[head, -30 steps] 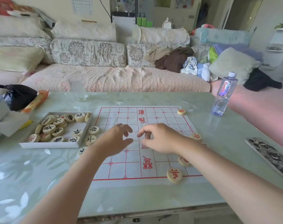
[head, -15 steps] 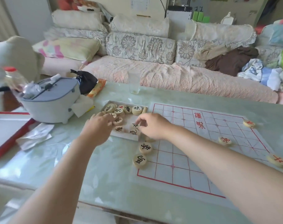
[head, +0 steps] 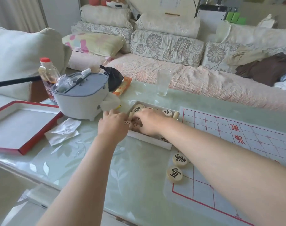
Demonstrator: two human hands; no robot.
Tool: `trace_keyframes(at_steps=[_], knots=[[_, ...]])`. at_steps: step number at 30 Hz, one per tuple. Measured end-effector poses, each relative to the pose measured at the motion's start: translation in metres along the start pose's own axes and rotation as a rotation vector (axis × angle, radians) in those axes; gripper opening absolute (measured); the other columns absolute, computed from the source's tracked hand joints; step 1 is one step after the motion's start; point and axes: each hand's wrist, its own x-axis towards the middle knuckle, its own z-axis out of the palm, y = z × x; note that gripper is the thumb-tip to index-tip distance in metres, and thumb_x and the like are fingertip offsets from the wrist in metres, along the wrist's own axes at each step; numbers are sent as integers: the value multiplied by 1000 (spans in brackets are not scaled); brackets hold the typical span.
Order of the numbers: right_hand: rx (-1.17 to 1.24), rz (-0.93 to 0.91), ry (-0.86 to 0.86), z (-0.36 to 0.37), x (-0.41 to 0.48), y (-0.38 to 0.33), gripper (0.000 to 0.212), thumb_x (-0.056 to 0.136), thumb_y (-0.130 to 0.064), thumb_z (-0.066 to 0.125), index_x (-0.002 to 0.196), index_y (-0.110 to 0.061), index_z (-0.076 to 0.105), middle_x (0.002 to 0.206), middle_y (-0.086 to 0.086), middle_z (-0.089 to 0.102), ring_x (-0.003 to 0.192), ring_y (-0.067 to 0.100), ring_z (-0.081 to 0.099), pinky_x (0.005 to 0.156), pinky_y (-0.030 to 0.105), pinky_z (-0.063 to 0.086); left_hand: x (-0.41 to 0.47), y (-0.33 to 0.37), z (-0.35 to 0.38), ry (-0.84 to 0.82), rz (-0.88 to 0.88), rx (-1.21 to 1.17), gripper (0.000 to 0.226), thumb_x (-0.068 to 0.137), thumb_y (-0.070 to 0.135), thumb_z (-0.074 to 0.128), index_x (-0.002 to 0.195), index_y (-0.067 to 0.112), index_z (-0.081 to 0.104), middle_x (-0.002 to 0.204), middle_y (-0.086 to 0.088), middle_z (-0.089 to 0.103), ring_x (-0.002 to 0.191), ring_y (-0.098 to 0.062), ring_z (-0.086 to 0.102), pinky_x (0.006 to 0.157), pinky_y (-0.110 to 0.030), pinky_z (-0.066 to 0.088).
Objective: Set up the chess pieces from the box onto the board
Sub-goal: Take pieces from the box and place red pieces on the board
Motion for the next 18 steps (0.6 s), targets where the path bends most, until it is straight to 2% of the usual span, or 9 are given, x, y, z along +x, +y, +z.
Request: trace_keyframes(at_steps=[4, 7, 10, 13, 18], knots=[[-175, -62, -73, -1, 8, -4, 39, 88, -29, 55, 126, -38, 55, 122, 2, 54, 115, 27, 55, 88, 38, 47, 4, 5, 0, -56, -59, 53, 29, 89, 40, 45, 113, 31, 61, 121, -6, 49, 118, -29, 37, 91, -39, 36], [-222, -73, -69, 2, 13, -5, 35, 91, -32, 52, 126, -31, 57, 125, 3, 55, 115, 28, 55, 90, 38, 47, 5, 9, 4, -131, -107, 13, 36, 91, 39, 37, 116, 30, 60, 122, -8, 48, 120, -30, 34, 94, -42, 34], [-185, -61, -70, 4, 16, -2, 34, 92, -34, 50, 125, -32, 57, 126, 3, 56, 115, 28, 55, 90, 39, 47, 6, 10, 6, -165, -126, -10, 38, 92, 37, 34, 119, 25, 60, 124, -9, 47, 122, -31, 31, 96, -43, 36], [-137, -67, -58, 4, 15, 2, 32, 93, -37, 51, 125, -34, 57, 125, 2, 56, 116, 27, 55, 84, 36, 44, 7, 11, 5, -143, -136, -33, 36, 91, 37, 41, 117, 20, 61, 122, -10, 46, 120, -31, 32, 95, -42, 37], [4, -22, -71, 2, 3, 13, 30, 93, -40, 55, 121, -30, 58, 111, 2, 47, 103, 26, 56, 79, 38, 49, 7, 12, -6, -89, -122, -108, 27, 87, 36, 54, 105, 21, 66, 114, -8, 45, 112, -31, 32, 92, -39, 39]])
